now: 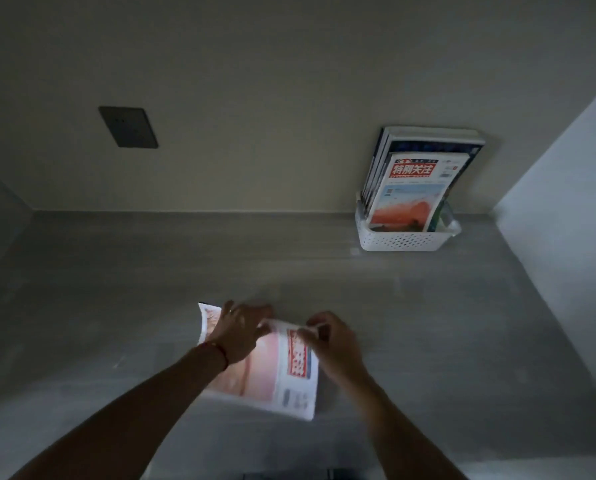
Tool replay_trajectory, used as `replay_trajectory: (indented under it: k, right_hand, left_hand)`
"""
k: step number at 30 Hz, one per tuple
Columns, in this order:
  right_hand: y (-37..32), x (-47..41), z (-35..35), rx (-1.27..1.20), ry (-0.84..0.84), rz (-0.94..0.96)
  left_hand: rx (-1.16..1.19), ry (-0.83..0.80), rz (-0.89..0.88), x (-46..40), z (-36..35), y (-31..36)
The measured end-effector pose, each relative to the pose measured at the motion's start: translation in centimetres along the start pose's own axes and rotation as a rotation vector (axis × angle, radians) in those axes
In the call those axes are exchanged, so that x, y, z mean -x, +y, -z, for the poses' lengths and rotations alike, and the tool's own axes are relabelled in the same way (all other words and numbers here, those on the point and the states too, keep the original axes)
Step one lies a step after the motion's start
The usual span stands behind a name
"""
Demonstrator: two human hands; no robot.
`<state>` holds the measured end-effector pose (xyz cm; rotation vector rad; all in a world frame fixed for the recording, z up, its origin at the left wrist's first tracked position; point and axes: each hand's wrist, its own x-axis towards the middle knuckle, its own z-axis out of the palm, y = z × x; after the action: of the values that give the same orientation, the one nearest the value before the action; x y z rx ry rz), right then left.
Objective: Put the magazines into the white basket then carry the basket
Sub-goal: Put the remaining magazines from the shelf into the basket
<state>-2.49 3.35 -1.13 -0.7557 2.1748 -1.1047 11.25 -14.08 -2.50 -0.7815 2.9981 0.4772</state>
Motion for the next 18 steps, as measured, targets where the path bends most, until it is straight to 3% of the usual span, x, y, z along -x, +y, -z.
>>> replay_trajectory:
  k: [5,10,14,16,18]
  right_hand:
    - [1.6,-1.8,7.7,-0.233,0.136,-0.047]
    - [3.9,-3.4,14.1,-0.525,0.147,-0.006]
    - [5.0,-4.9,17.6,-0.269,0.108,0.130]
    - [5.2,-6.1,20.0,-0.101,0.171,0.219]
    - [5.1,-7.8,22.7,0.024,0.250,0.323]
  left_hand:
    - [0.638,0.170,0.052,-3.8,3.8,4.1]
    - [0.833,0.236,0.023,-6.6,6.4,10.0]
    - [1.197,0.189,0.133,-8.5,6.7,14.3]
    - [1.244,0.169,0.114,-9.8,6.9,15.8]
    - [1.134,0.226,0.098,-11.4,7.2,17.0]
